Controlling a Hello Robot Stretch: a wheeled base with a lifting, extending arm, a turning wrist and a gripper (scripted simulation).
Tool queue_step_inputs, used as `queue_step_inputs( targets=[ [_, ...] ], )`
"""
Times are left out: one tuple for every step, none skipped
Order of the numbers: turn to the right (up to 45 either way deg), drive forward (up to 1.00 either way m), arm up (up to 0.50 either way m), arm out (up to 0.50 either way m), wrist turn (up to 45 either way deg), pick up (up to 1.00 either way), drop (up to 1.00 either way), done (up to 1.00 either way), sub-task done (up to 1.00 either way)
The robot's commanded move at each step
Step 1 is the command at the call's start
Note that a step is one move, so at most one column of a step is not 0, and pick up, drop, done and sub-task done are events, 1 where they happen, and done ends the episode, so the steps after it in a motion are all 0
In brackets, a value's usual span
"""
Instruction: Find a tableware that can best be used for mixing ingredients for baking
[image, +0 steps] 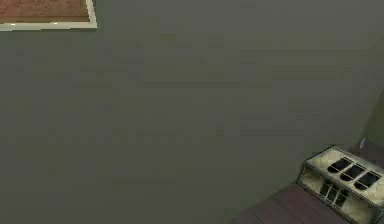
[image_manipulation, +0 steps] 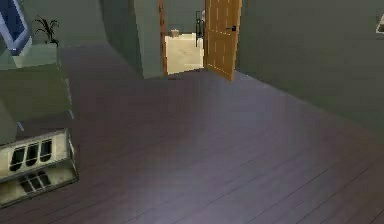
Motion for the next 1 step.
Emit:
queue_step_inputs(
  targets=[
    [45.0, 0.0, 0.0, 0.0, 0.0, 0.0, 0.0, 0.0, 0.0]
  ],
)
